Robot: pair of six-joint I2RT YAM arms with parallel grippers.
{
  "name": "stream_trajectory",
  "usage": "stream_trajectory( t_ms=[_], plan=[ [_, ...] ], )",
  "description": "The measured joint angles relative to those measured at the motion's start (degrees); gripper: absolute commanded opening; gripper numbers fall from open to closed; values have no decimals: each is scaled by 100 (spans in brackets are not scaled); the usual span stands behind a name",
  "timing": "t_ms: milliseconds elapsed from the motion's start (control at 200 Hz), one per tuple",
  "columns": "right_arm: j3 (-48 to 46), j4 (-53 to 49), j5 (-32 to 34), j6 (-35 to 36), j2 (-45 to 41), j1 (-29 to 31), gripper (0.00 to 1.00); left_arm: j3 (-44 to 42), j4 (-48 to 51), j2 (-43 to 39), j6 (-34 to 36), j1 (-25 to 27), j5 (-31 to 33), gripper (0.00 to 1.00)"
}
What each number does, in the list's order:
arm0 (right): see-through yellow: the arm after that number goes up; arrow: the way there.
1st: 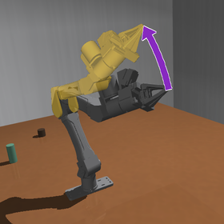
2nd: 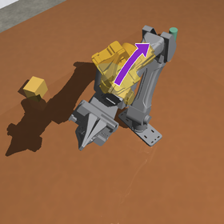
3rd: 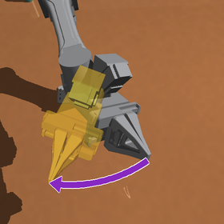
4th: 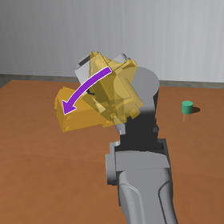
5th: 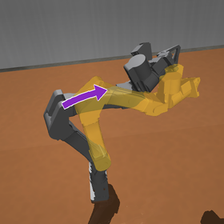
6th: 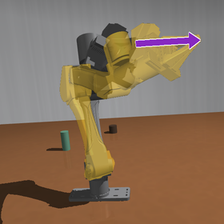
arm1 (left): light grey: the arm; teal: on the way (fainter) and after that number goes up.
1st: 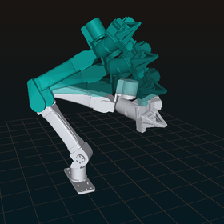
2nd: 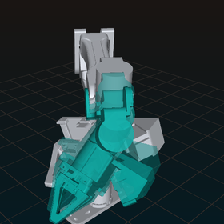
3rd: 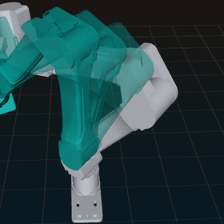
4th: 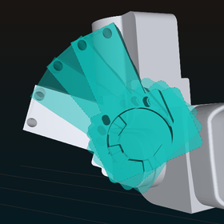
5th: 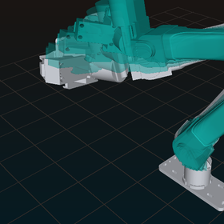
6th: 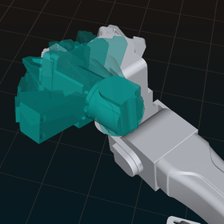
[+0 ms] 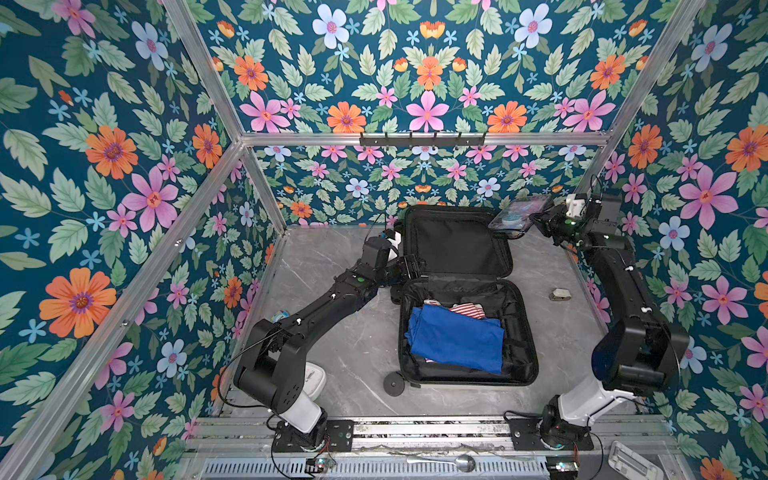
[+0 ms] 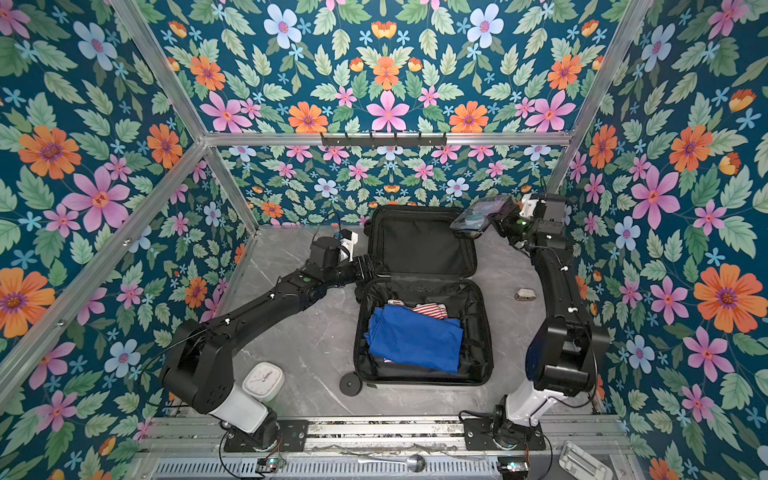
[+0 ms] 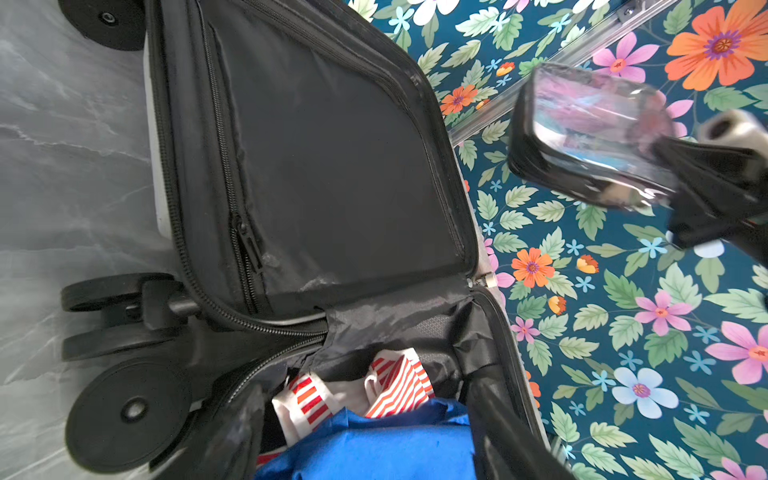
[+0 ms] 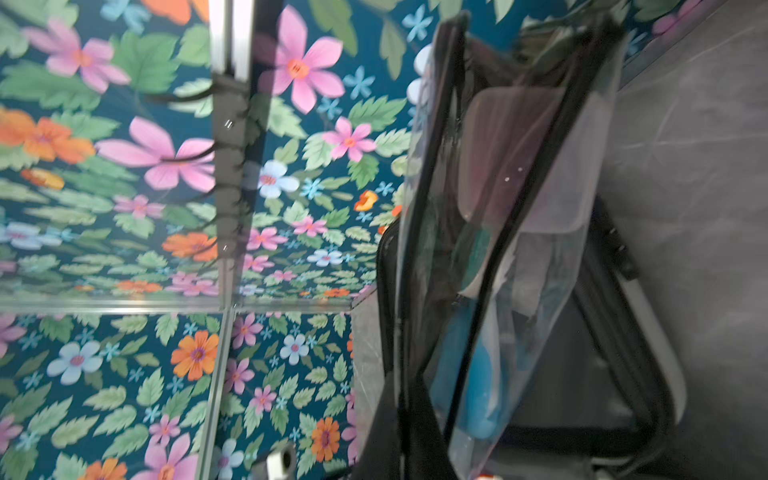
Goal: Pack the luggage
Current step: 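Carry the clear pouch with the right gripper over the suitcase and lower it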
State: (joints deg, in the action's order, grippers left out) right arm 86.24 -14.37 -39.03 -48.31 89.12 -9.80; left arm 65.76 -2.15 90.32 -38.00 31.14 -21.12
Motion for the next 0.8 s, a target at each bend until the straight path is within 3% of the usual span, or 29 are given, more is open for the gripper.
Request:
stream_trajectory(
  t_ms=[415, 630, 800],
  plan=[
    [-1685, -667, 669, 496, -2352, 2533, 0, -721, 229, -785, -105, -59, 223, 81],
    [-2280, -776, 1272, 424, -2614, 3733, 0, -1158, 308, -1145, -219, -105, 350, 81],
    [-2527, -785, 1633, 380, -2763, 4203, 0, -1346, 317, -1340, -238, -190, 505, 81]
  ],
)
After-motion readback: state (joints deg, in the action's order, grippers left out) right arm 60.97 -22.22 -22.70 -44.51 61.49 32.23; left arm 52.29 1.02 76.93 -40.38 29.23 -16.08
